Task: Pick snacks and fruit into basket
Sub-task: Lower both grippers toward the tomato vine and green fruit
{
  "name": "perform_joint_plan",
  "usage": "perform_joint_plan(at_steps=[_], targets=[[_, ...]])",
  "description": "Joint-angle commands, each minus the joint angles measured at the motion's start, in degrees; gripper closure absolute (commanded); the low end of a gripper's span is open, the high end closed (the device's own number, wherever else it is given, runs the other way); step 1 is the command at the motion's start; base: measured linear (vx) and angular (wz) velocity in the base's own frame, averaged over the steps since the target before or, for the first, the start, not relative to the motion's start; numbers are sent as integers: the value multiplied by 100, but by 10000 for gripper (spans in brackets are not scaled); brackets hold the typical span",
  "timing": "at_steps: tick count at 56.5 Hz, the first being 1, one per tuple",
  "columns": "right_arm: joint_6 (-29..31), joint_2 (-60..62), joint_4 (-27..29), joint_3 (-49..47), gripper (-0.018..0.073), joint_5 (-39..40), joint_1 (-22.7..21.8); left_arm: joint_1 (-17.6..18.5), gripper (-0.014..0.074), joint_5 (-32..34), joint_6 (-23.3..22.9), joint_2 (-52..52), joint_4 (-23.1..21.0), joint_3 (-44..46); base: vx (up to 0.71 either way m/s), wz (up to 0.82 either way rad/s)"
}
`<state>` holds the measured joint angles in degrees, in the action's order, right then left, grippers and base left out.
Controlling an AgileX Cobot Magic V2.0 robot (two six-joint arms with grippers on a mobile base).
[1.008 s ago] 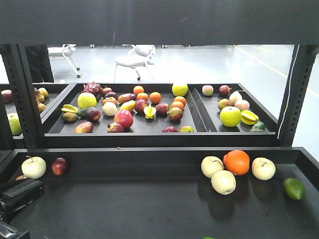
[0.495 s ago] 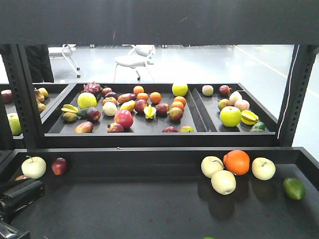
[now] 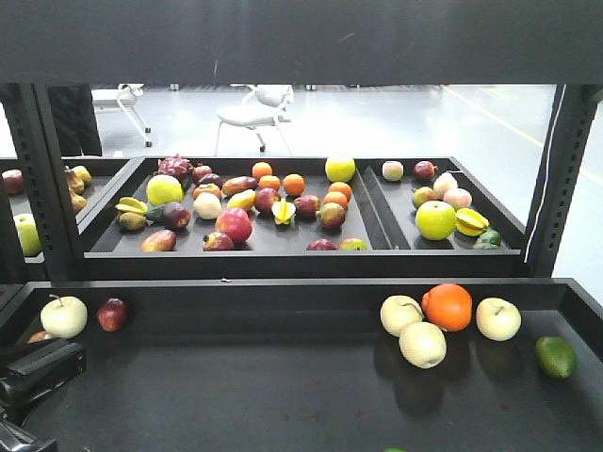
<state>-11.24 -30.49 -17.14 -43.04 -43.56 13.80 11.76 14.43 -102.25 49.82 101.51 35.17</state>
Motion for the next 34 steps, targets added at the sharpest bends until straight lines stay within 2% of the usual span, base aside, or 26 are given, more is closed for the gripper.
perform_joint_plan(at_steps=[1,5,10,18,27,31,34], targets=[[35,-38,-88,-164,568,498,-30,24,594,-32,-45,-57,122,186,0,0],[35,-111,39,-164,568,468,-30,24,594,85,-107,-57,70,186,0,0],[46,-315,354,-164,568,469,-30,24,594,332,-399,13,89,207,0,0],[226,-1023,1108,-164,568,649,-25,24,594,452,-722,415,132,406,0,0],[1307,-2360,2472,-295,568,654,-25,24,594,492,-1071,1237,132,961,0,0],[1713,-2977,2813,-559,568,522,-25,24,594,497,-1132,1583,132,1160,0,0],[1829,-3372,2874,-787,568,486,-25,24,594,497,-1112,1802,132,1249,0,0]])
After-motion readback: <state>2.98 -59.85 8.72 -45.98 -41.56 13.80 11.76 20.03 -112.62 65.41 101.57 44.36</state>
